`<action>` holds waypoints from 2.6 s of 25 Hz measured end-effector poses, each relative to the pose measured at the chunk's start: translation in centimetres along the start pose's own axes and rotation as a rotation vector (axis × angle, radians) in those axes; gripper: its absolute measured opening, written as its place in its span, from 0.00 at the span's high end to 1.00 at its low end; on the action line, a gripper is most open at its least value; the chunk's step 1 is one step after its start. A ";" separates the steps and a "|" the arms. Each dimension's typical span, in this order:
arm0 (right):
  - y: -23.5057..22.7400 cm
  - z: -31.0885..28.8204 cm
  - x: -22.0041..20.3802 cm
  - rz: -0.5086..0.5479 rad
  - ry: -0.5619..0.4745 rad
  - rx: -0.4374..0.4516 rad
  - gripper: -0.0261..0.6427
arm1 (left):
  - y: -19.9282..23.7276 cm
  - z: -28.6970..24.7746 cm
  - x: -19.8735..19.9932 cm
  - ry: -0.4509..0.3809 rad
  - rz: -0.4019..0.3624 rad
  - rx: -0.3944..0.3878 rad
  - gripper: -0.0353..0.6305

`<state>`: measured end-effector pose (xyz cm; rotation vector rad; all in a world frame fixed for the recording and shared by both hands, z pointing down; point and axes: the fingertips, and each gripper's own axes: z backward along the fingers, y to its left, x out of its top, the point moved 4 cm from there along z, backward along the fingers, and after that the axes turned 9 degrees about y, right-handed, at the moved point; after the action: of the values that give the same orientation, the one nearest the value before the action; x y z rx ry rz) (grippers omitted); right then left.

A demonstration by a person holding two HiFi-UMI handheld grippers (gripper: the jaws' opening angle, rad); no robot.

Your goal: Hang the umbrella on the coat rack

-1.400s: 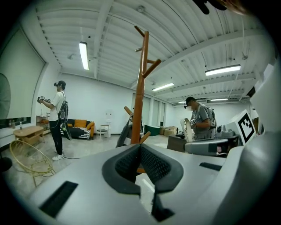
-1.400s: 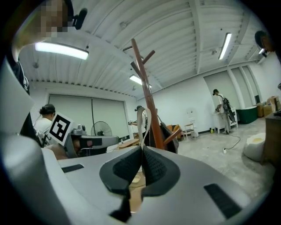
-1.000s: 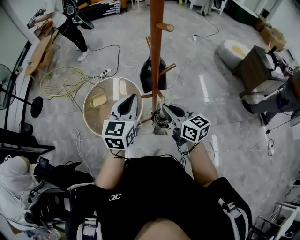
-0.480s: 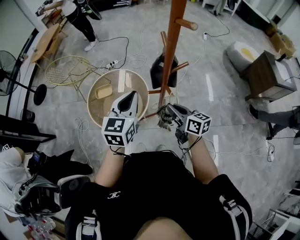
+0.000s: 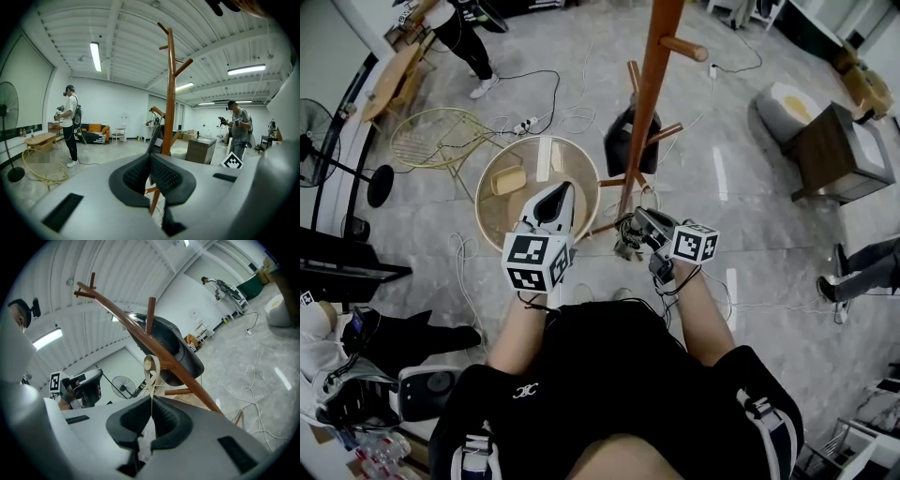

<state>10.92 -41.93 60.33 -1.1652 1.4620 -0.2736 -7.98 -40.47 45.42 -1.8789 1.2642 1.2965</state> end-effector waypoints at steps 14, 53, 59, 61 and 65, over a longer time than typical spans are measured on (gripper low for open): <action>-1.8 -2.4 0.1 -0.009 0.051 -0.080 0.93 | 1.6 1.0 -0.1 0.006 0.014 0.035 0.92; 10.5 7.6 4.9 0.657 -0.257 -0.442 0.71 | -3.9 -2.7 -0.3 0.004 -0.008 -0.175 0.92; 12.1 11.7 7.8 0.644 -0.415 -0.654 0.78 | -5.7 -3.7 0.6 -0.028 -0.030 -0.234 0.92; 12.0 13.0 8.3 0.616 -0.438 -0.729 0.85 | -6.4 -3.9 1.0 -0.028 -0.039 -0.254 0.92; 11.8 15.2 8.9 0.556 -0.494 -0.813 0.94 | -7.5 -4.0 1.5 -0.029 -0.054 -0.280 0.92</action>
<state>19.70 -36.48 41.85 -1.2515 1.3980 1.0082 0.66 -41.13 45.02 -2.0596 1.0529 1.5302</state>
